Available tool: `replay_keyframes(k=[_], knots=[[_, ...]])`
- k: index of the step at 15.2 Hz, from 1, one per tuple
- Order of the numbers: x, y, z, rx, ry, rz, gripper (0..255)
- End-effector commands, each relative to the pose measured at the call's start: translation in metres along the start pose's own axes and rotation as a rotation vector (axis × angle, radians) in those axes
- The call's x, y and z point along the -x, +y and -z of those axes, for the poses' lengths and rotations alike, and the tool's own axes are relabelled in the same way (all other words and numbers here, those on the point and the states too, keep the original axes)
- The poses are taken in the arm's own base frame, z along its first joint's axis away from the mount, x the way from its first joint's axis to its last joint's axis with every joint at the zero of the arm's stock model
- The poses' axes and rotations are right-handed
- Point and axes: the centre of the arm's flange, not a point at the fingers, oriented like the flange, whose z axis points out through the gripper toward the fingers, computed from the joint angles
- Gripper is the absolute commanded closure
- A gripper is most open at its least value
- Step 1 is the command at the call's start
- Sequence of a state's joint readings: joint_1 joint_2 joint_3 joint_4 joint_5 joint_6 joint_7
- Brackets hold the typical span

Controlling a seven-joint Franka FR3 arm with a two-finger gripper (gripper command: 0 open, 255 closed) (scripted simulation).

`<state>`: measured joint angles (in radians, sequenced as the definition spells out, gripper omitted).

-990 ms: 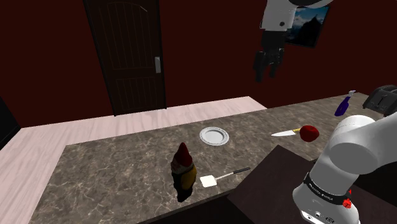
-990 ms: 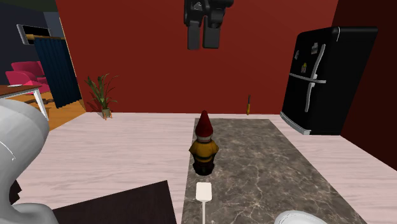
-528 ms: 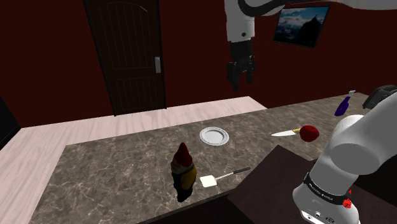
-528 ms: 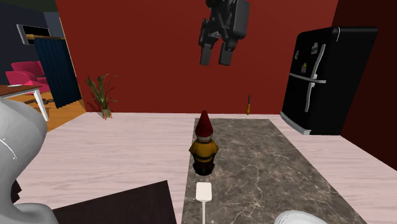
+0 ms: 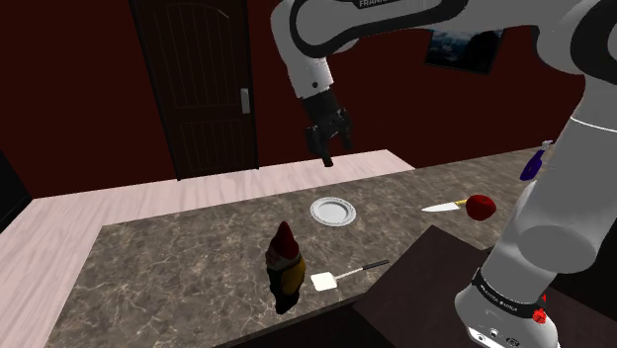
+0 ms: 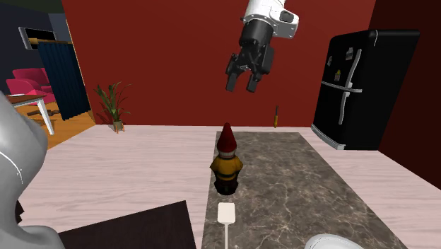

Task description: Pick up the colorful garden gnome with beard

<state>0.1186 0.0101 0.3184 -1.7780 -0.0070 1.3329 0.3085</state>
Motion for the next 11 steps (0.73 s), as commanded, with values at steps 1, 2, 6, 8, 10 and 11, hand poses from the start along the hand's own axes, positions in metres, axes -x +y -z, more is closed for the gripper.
replay_keyframes(k=[1,2,6,8,10,11], knots=[[-0.025,-0.022,-0.011,0.024,-0.053,0.025,0],[-0.037,-0.034,-0.015,0.037,-0.079,0.037,0],[-0.080,-0.082,-0.038,0.085,-0.181,0.087,0],[-0.100,-0.106,-0.051,0.109,-0.232,0.111,0],[-0.119,-0.131,-0.067,0.133,-0.283,0.136,0],[-0.127,-0.143,-0.075,0.145,-0.308,0.148,0]])
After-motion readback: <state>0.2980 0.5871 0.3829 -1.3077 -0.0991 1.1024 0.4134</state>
